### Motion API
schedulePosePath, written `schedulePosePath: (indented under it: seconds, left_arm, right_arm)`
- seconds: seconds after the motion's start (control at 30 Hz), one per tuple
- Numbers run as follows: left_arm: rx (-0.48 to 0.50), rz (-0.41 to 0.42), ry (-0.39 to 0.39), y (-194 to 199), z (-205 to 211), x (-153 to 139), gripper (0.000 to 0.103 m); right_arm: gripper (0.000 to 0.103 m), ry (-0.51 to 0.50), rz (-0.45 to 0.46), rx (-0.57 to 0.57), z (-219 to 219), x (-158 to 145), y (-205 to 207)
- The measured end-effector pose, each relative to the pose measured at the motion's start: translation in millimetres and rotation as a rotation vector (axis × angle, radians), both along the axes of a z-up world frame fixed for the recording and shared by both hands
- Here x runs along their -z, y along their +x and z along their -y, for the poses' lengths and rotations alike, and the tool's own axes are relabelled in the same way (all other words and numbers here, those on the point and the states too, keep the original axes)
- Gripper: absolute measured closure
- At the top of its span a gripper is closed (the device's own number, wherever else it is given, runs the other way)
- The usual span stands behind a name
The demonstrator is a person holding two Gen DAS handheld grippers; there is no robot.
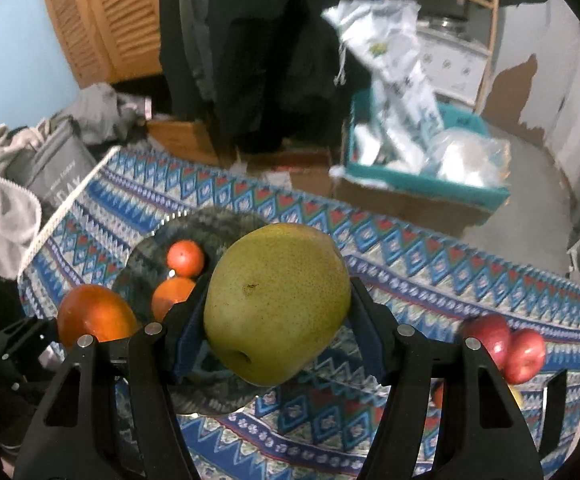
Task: Organize fruits
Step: 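Carry the pear with the right tool while the left tool carries the orange over the plate, then lower the pear and orange onto the glass plate and open both tools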
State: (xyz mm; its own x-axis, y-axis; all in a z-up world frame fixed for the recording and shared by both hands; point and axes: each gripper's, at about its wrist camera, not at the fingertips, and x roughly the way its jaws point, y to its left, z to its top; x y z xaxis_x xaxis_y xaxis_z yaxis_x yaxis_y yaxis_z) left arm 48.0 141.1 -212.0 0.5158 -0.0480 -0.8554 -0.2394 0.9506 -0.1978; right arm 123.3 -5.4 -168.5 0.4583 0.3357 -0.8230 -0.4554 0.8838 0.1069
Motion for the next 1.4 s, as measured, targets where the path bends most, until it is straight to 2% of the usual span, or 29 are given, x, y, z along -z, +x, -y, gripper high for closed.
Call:
schedulePosePath:
  seconds: [0.43,0.63,0.87,0.93,1.07,1.23,1.4]
  left_arm:
    - [-0.017,-0.108,-0.005,-2,-9,36,0.035]
    - [-0.010,-0.159,-0.005,0,-5,50,0.035]
    - [-0.007,-0.203,-0.006,2,-5,62,0.035]
    - [-0.014,-0.184,0.003,1,-5,58,0.035]
    - [-0.014,-0.161,0.028,1,-4,51,0.027]
    - [-0.010,-0.155,0.034,1,-2,46,0.027]
    - [0.003,-0.115,0.044,-1,4,29,0.027]
  right_arm:
    - [0.037,-0.079,-0.134,-0.054,-21,61,7]
    - [0.037,-0.109,-0.159,-0.078,-25,75,5]
    - [0.037,-0.102,-0.165,-0.078,-24,75,8]
    - [0.037,-0.090,-0.166,-0.085,-25,73,8]
    - [0.037,-0.067,-0.117,-0.094,-29,58,5]
    - [0.037,-0.037,-0.089,-0.069,-22,40,8]
    - [0.037,-0.037,-0.058,-0.043,-14,28,8]
